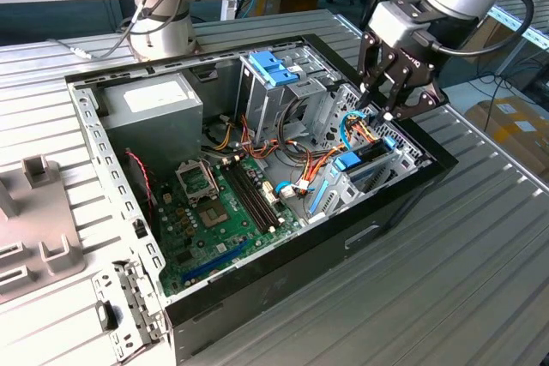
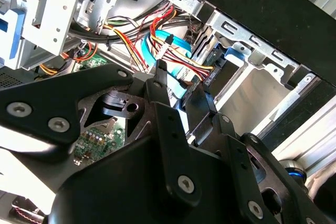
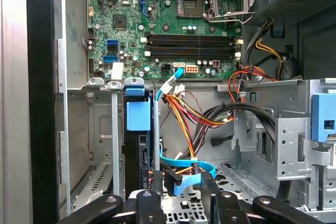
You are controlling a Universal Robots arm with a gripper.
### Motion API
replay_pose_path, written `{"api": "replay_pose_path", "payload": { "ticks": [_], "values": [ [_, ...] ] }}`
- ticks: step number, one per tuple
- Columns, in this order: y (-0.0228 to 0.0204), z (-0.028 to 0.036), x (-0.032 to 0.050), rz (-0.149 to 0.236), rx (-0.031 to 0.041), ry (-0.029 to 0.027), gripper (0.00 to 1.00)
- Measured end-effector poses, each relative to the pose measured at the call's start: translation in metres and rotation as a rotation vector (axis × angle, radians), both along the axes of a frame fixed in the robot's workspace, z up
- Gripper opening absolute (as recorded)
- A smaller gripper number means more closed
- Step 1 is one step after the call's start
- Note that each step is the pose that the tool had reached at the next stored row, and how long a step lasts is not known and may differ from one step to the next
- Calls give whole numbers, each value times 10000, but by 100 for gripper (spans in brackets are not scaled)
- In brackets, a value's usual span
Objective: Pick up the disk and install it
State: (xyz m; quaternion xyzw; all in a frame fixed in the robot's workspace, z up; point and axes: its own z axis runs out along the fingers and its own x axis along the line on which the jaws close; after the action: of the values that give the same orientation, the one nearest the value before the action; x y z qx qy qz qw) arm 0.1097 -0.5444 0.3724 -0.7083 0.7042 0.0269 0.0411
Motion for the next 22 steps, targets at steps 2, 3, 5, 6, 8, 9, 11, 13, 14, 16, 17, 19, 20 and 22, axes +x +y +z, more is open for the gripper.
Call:
{"api": "replay_pose_path", "payload": {
  "ticks": [2, 3, 5, 6, 8, 9, 11, 13, 14, 16, 17, 19, 20, 22],
  "values": [
    [-8, -15, -4, 0, 1, 0, 42],
    [-33, -16, -4, 0, -1, 0, 42],
    [-93, -23, -4, -1, 2, 0, 42],
    [-93, -23, -4, 0, -1, 0, 42],
    [-94, -31, -4, 0, 1, 0, 42],
    [-94, -35, -4, 0, 1, 0, 42],
    [-89, -48, -4, 0, 0, 0, 42],
    [-60, -48, -4, 0, -1, 0, 42],
    [-36, -49, -4, 0, 0, 0, 42],
    [-30, -49, -4, 0, -1, 0, 42],
    [-30, -49, -4, 0, -2, 0, 42],
    [-29, -48, -4, 0, -2, 0, 42],
    [-29, -48, -4, 0, -2, 0, 42],
    [-29, -48, -4, 0, -2, 0, 42]
  ]
}}
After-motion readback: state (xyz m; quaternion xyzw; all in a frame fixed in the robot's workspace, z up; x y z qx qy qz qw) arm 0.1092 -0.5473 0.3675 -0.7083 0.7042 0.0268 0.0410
